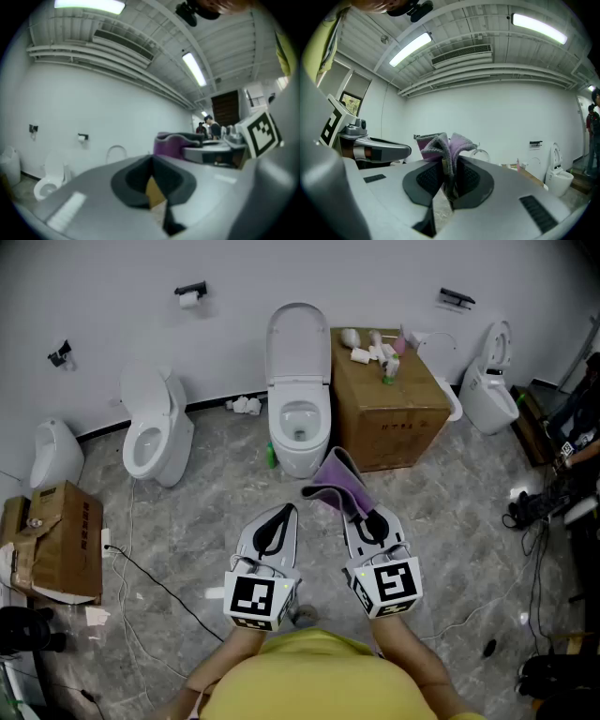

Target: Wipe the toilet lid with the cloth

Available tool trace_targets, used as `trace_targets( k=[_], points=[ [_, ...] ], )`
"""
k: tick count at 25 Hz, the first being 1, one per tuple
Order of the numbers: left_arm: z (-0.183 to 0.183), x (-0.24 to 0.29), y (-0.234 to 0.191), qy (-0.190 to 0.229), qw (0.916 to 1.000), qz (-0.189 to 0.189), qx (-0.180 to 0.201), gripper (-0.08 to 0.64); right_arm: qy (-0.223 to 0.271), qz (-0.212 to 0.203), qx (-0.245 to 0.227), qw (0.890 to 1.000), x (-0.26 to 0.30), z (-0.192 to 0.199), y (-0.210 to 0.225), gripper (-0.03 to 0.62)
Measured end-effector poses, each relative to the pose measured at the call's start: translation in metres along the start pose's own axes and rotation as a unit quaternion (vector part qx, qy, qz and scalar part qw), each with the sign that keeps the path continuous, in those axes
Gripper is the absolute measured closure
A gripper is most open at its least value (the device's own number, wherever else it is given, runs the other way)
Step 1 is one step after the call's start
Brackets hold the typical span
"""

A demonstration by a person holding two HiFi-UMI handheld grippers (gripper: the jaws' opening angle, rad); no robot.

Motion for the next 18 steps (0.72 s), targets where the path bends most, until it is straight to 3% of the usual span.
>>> trace_targets(
  k=[10,18],
  points=[
    [0.003,-0.013,0.0,-0.002,0.9998,-0.019,0.0,0.565,0.001,-0.009,-0.01,1.0,-0.002,-0.001,-0.006,0.545],
    [0.001,-0.008,-0.011,0.002,0.9996,-0.029,0.0,0.565,0.012,-0.003,0.008,1.0,0.0,-0.001,0.004,0.545]
  ],
)
Point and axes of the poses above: the fingertips, and each gripper's own axes: x forward along the fingers, y to its right, z out of its underside, the point moved 9 cm from there along -x, backward along the fingers, and after that the axes turned 3 degrees about x, right-handed, at the moved point
